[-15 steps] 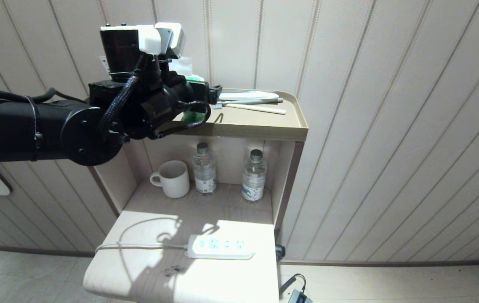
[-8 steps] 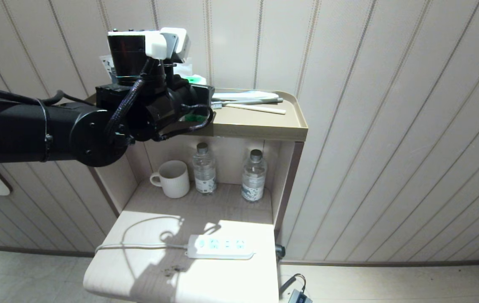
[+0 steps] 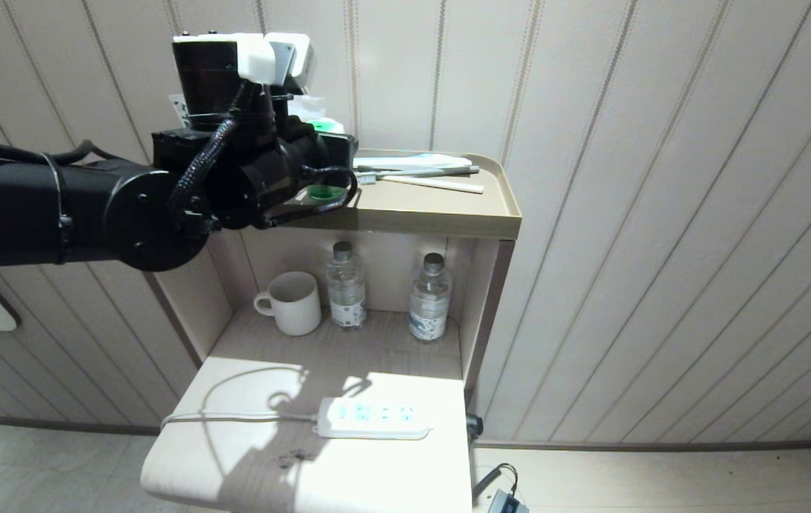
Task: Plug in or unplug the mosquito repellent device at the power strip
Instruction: Insert the plug into the socket
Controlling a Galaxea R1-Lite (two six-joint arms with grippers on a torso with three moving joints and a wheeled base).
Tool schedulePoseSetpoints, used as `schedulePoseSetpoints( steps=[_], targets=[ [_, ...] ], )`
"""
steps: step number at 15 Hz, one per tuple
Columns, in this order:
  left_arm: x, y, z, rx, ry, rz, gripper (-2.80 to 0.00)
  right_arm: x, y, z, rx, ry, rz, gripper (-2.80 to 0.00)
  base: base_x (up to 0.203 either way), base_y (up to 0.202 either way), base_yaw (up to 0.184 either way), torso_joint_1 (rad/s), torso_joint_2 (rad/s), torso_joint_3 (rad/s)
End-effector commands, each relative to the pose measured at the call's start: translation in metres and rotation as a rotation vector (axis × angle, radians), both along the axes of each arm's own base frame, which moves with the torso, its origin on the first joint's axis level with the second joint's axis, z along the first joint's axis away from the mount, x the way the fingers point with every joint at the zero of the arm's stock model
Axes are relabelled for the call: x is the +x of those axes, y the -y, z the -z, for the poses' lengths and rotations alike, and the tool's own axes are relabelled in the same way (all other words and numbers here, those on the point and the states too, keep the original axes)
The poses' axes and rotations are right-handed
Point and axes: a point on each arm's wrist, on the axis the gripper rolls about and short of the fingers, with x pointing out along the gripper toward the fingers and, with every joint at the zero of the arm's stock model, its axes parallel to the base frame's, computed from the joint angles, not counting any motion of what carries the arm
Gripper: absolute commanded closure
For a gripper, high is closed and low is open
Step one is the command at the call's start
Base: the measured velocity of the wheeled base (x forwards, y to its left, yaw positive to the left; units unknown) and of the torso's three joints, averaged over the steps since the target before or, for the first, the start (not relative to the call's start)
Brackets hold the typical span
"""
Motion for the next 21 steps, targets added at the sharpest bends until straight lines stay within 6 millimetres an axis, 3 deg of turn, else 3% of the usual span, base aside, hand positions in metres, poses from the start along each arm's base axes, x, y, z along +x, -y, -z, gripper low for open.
schedulePoseSetpoints(
  steps=[1,6,13,17,21],
  targets=[
    [-0.015,-0.012,-0.03,-0.049,0.057,-0.036,0.0,0.0,0.0,0.0,0.0,-0.001,-0.001,0.0,0.0,0.0,0.0,0.0,0.0,0.0],
    [-0.035,-0.03,-0.07,-0.138,0.085,-0.184,0.0,0.0,0.0,0.0,0.0,-0.001,-0.001,0.0,0.0,0.0,0.0,0.0,0.0,0.0],
    [-0.132,-0.102,-0.114,-0.02,-0.146,-0.212,0.0,0.0,0.0,0.0,0.0,-0.001,-0.001,0.0,0.0,0.0,0.0,0.0,0.0,0.0],
    [-0.178,-0.129,-0.108,0.103,-0.337,-0.085,0.0,0.0,0.0,0.0,0.0,-0.001,-0.001,0.0,0.0,0.0,0.0,0.0,0.0,0.0],
    [-0.197,-0.13,-0.091,0.219,-0.555,0.049,0.0,0.0,0.0,0.0,0.0,-0.001,-0.001,0.0,0.0,0.0,0.0,0.0,0.0,0.0]
  ],
)
